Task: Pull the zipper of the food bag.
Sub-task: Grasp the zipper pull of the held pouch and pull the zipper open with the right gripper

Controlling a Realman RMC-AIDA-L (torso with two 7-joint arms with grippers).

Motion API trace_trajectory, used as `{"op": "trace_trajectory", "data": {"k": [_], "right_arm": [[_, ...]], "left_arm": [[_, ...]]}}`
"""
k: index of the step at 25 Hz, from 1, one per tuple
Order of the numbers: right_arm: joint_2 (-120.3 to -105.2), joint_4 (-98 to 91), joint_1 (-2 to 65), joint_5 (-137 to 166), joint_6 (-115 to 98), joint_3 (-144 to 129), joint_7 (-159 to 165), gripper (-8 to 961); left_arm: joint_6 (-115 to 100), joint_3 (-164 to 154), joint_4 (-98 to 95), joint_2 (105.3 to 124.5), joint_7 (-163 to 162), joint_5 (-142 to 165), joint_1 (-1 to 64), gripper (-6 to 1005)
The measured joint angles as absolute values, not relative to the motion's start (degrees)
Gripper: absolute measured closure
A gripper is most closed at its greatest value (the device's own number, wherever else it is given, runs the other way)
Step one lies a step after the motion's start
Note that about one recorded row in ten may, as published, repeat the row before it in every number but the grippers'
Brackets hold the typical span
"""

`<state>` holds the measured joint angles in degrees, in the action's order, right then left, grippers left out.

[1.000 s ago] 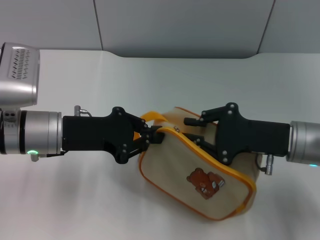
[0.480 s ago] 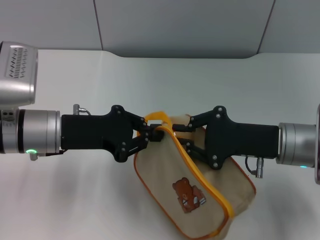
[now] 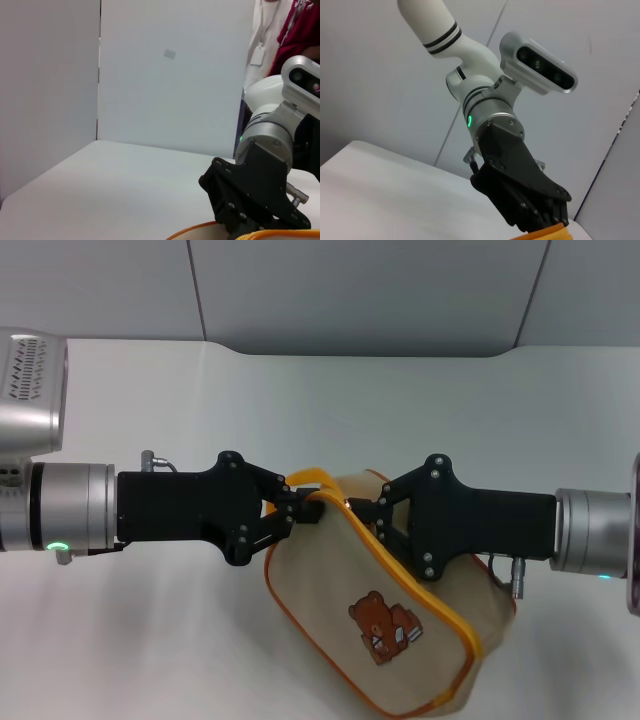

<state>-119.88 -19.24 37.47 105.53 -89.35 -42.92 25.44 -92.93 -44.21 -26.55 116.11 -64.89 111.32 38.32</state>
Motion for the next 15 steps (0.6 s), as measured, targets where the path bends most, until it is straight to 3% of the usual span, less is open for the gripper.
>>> {"op": "trace_trajectory", "data": {"k": [15], "right_arm": [[-119.79, -17.0, 37.9, 100.9, -85.9, -45.8, 26.4, 871]], "left_arm": [[-93.7, -43.4, -26.7, 115.81, -64.1, 111.3, 37.9, 943]]}}
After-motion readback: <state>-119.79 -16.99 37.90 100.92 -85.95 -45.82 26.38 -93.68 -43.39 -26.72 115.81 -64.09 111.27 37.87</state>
